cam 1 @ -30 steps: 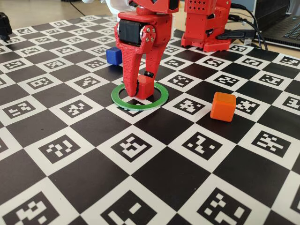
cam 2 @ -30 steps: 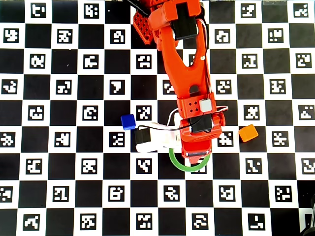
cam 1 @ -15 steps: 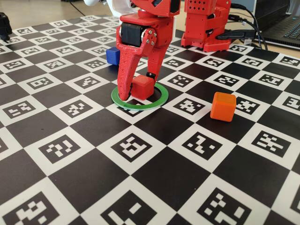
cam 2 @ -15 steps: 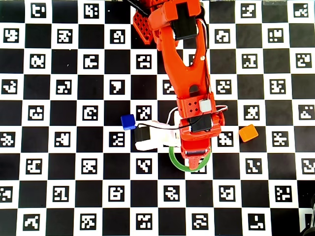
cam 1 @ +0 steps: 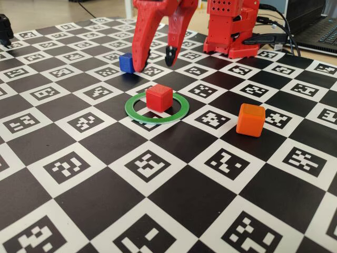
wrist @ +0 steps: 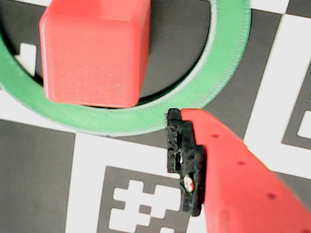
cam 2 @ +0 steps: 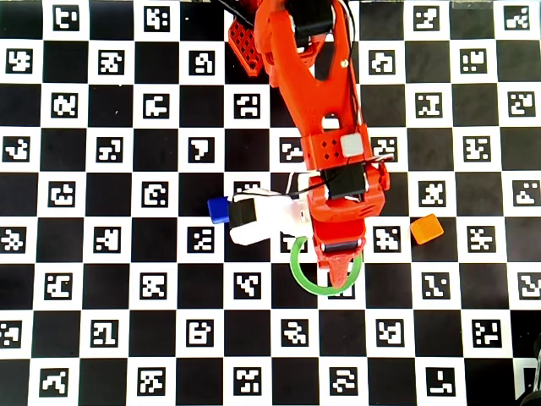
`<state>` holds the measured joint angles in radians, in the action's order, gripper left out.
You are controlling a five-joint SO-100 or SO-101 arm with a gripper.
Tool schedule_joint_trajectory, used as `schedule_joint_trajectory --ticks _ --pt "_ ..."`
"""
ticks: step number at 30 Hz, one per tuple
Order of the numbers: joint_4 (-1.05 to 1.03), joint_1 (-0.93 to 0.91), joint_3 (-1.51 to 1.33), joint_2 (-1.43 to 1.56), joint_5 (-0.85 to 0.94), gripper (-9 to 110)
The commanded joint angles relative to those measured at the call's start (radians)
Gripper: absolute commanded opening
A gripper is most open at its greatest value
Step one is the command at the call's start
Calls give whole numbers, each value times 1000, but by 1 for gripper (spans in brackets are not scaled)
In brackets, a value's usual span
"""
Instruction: Grab the red cube then put it in the green circle then put the blue cube on top and finally the orange cube on top
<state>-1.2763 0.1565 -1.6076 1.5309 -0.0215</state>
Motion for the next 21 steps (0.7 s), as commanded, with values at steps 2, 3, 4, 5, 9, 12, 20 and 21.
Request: schedule_joint_trajectory --ticks 2,3,4,5,9,12,20,21 --pt "-112 -48 147 140 40 40" --pt "-138 -57 161 150 52 40" --pt "-163 -67 172 161 64 40" --pt "-184 -78 181 172 78 40" --pt "-249 -120 187 225 132 40" --pt "-284 -152 179 261 179 41" --pt "-313 -249 100 341 313 41" --pt "-313 -267 89 348 330 41"
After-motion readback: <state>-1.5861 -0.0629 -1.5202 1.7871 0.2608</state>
